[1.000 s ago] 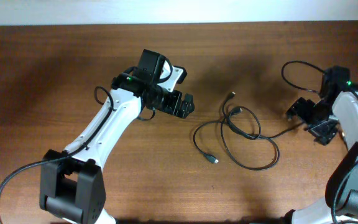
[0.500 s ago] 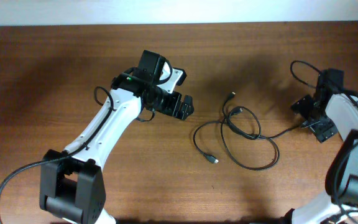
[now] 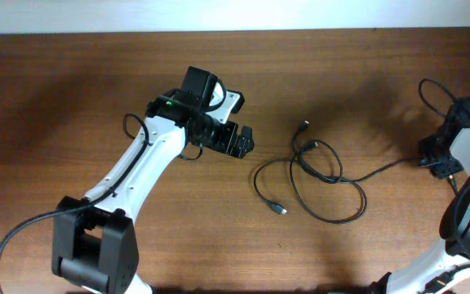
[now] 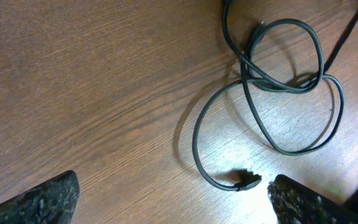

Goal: Untangle cables

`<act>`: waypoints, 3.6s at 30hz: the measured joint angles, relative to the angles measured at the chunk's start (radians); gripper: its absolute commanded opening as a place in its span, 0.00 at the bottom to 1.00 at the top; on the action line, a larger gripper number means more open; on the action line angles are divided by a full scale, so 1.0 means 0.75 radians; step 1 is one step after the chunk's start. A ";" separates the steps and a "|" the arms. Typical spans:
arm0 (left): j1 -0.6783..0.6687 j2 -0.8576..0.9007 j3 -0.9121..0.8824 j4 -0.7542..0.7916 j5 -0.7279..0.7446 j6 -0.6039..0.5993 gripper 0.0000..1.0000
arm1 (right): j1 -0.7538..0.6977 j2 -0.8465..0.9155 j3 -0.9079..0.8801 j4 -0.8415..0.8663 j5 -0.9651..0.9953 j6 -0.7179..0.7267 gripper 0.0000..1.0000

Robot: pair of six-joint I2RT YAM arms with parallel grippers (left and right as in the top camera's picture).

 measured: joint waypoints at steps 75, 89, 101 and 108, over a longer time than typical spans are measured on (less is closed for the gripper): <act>-0.304 0.052 -0.002 0.596 0.440 -0.838 0.99 | 0.733 -0.314 1.733 -0.913 -0.482 -0.139 0.04; -0.304 0.198 -0.002 0.653 0.319 -0.905 0.99 | 0.733 -0.314 1.733 -0.938 -0.580 -0.158 0.04; -0.304 0.225 -0.002 0.585 0.152 -0.887 0.99 | 0.733 -0.314 1.733 -0.987 -0.761 -0.198 0.04; -0.304 0.317 -0.004 0.684 0.128 -0.889 0.99 | 0.734 -0.314 1.733 -1.020 -0.845 -0.217 0.04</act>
